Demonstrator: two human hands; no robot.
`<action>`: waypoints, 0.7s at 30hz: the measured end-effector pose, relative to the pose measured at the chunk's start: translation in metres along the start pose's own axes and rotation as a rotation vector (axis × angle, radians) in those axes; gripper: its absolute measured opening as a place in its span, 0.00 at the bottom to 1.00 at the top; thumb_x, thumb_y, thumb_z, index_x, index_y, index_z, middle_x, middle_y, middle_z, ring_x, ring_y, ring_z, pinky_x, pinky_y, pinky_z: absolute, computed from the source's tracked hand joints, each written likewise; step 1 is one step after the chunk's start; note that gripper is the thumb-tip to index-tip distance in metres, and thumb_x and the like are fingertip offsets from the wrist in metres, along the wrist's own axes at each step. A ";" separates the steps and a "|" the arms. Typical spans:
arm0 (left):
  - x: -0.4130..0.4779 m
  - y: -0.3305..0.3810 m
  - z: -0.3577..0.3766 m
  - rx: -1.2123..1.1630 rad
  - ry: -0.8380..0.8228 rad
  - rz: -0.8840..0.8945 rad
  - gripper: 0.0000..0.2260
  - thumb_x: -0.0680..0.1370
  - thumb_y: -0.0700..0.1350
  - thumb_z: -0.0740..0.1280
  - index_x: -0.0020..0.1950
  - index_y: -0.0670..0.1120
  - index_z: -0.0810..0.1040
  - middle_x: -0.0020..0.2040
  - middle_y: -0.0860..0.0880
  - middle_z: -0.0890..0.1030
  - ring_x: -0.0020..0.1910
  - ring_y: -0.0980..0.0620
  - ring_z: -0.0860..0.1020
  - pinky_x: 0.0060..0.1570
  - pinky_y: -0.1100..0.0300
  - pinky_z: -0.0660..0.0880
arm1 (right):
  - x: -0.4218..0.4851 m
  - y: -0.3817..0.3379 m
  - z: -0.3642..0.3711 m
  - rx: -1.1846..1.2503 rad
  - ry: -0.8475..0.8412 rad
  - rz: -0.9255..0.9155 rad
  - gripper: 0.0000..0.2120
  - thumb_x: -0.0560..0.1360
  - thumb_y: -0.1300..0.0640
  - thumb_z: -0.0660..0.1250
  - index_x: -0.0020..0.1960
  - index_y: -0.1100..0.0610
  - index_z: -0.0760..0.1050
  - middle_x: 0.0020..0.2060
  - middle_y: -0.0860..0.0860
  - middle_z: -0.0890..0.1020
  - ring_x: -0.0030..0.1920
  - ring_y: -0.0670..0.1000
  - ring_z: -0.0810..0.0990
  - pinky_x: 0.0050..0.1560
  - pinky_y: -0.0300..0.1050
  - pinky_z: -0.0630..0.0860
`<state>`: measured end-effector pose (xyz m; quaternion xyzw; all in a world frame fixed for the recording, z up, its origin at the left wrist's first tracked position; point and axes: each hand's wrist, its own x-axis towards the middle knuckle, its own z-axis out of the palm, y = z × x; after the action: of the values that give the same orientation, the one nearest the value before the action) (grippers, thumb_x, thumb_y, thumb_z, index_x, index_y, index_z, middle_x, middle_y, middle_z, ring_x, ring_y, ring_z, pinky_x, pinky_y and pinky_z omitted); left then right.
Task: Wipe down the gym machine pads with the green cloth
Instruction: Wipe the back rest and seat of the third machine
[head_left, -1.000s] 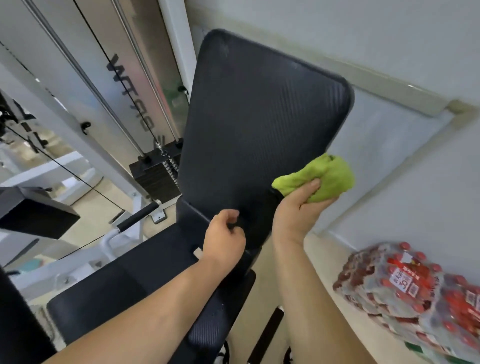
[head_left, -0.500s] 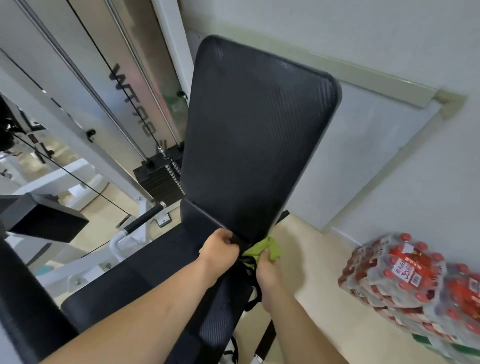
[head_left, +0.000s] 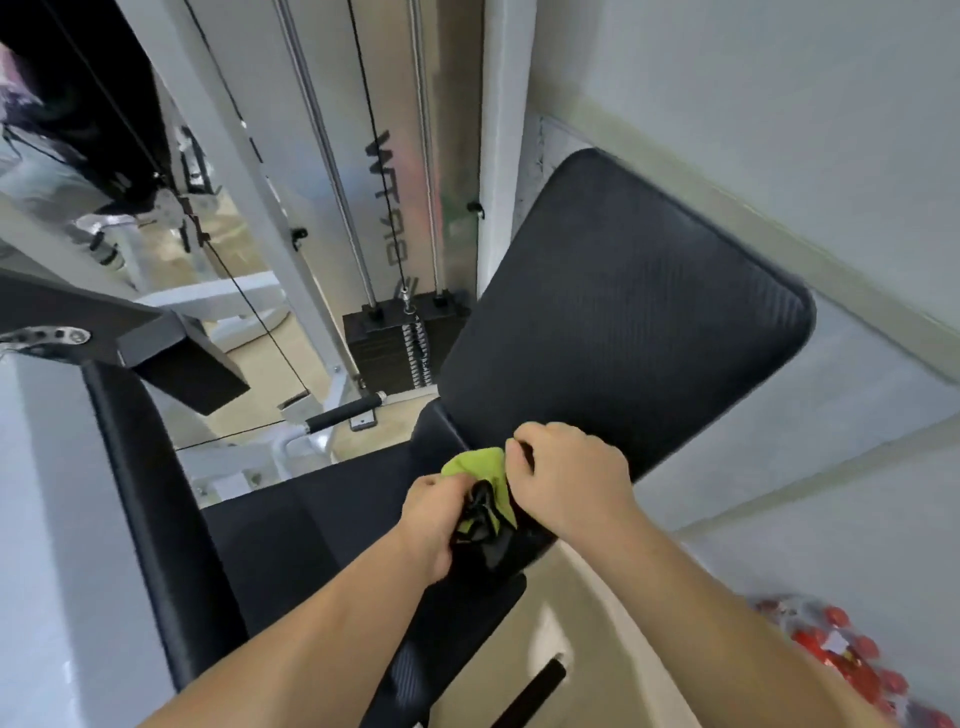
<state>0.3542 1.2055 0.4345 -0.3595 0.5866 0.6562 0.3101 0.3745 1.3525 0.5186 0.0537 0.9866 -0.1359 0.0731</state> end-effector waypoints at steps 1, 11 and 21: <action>0.004 0.003 -0.005 -0.024 0.088 -0.015 0.15 0.76 0.43 0.71 0.61 0.43 0.74 0.53 0.39 0.83 0.48 0.39 0.85 0.46 0.43 0.84 | 0.008 0.000 -0.006 -0.026 0.046 -0.094 0.14 0.83 0.45 0.56 0.52 0.48 0.78 0.43 0.47 0.80 0.47 0.53 0.81 0.40 0.47 0.73; 0.053 0.006 -0.032 -0.194 0.352 0.024 0.15 0.76 0.43 0.71 0.60 0.47 0.72 0.50 0.45 0.80 0.45 0.45 0.82 0.37 0.55 0.80 | 0.120 -0.016 0.018 -0.257 -0.003 -0.680 0.11 0.81 0.52 0.64 0.53 0.53 0.85 0.47 0.49 0.82 0.54 0.53 0.79 0.62 0.50 0.76; 0.146 0.055 -0.027 -0.011 0.395 0.273 0.14 0.74 0.50 0.65 0.60 0.56 0.75 0.52 0.54 0.81 0.53 0.50 0.80 0.56 0.54 0.77 | 0.217 -0.062 0.088 -0.757 -0.235 -0.793 0.18 0.80 0.48 0.64 0.68 0.50 0.77 0.66 0.52 0.77 0.71 0.58 0.70 0.79 0.60 0.53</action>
<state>0.2315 1.1702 0.3410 -0.3998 0.6753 0.6123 0.0958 0.1647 1.2880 0.4164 -0.3667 0.8964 0.2058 0.1401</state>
